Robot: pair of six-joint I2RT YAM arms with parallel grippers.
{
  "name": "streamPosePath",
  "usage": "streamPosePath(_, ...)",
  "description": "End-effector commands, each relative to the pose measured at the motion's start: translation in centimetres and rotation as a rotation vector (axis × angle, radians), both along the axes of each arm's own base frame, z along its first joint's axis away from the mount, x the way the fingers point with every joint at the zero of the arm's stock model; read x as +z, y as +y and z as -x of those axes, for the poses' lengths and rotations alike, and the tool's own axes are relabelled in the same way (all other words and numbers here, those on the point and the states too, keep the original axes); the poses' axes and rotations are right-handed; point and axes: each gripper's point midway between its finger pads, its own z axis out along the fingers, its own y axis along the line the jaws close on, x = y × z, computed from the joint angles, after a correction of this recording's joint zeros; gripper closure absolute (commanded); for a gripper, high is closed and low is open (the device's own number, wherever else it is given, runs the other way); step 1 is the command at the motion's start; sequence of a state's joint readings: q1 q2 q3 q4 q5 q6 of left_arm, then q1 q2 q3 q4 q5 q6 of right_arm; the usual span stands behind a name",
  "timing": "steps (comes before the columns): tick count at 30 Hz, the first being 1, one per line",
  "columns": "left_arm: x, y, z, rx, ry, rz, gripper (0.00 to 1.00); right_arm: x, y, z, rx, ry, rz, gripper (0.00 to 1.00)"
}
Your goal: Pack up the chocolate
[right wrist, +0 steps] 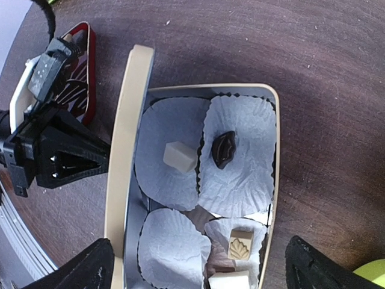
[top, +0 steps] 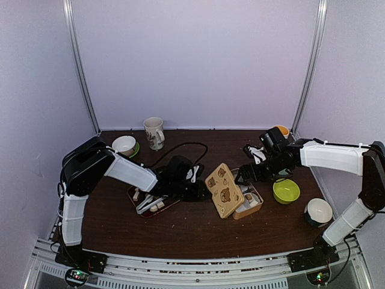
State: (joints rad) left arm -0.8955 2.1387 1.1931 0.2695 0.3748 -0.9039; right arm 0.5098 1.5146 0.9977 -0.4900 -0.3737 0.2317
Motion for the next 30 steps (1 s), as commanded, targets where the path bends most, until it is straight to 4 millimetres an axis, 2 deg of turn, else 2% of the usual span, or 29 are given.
streamPosePath(1, -0.8, 0.2, 0.6, -0.009, 0.016, -0.009, 0.85, 0.1, 0.3, 0.5, 0.075, 0.002, 0.014, 0.0)
streamPosePath(7, -0.8, 0.0, 0.7, -0.014, 0.023, -0.006, 0.85, -2.1, 0.1, 0.9, 0.093, 0.062, 0.06, 0.0)
streamPosePath(11, -0.8, 0.0, 0.7, -0.016, 0.022, -0.005, 0.85, -2.7, -0.4, 0.6, 0.065, 0.074, 0.04, 0.0)
streamPosePath(16, -0.8, 0.0, 0.7, -0.017, 0.02, -0.004, 0.86, -3.3, -1.0, 0.2, 0.02, 0.116, -0.078, 0.0)
streamPosePath(21, -0.6, 0.0, 0.7, -0.018, 0.019, -0.001, 0.85, -4.9, -1.5, 0.7, 0.014, 0.154, -0.05, 0.0)
streamPosePath(26, -0.6, 0.0, 0.7, -0.018, 0.018, 0.0, 0.85, -3.2, -0.9, 0.8, 0.031, 0.126, -0.097, 0.0)
streamPosePath(30, -0.6, 0.0, 0.7, -0.019, 0.018, -0.001, 0.85, 0.1, -1.0, 0.0, 0.023, 0.054, -0.106, 0.0)
